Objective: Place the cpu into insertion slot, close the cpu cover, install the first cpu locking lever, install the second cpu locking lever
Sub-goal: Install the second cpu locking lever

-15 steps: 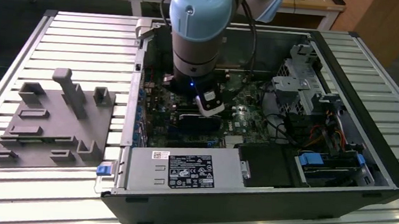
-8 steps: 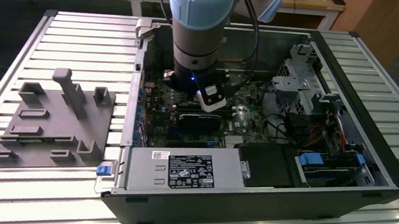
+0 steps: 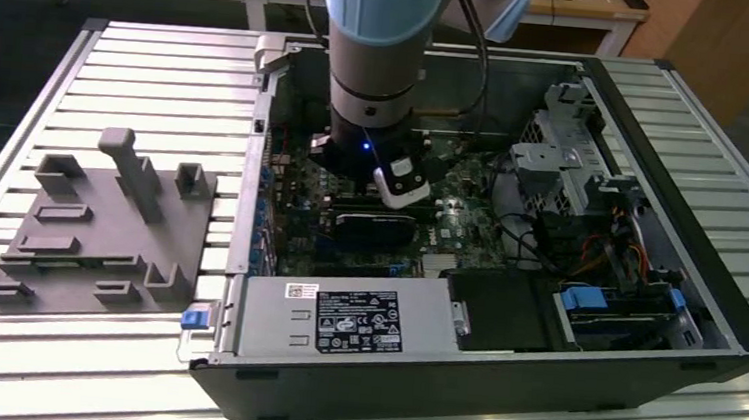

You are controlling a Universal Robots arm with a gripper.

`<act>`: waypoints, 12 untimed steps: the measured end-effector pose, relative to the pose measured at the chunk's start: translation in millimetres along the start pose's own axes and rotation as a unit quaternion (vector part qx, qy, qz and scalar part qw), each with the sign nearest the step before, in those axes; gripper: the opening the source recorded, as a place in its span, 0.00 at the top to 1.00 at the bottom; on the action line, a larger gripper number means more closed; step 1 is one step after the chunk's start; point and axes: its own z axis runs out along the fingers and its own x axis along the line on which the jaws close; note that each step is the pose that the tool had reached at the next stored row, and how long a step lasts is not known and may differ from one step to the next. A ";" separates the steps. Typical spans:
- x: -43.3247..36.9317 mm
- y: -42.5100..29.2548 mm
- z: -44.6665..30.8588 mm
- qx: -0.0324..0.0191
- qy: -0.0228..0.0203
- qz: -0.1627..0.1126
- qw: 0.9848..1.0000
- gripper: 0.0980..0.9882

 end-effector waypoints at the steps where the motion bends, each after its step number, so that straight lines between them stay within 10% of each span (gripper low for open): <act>1: -2.2 0.6 0.2 0.001 0.000 0.000 1.000 0.99; 12: -31.6 7.9 2.1 0.014 -0.001 0.000 1.000 0.99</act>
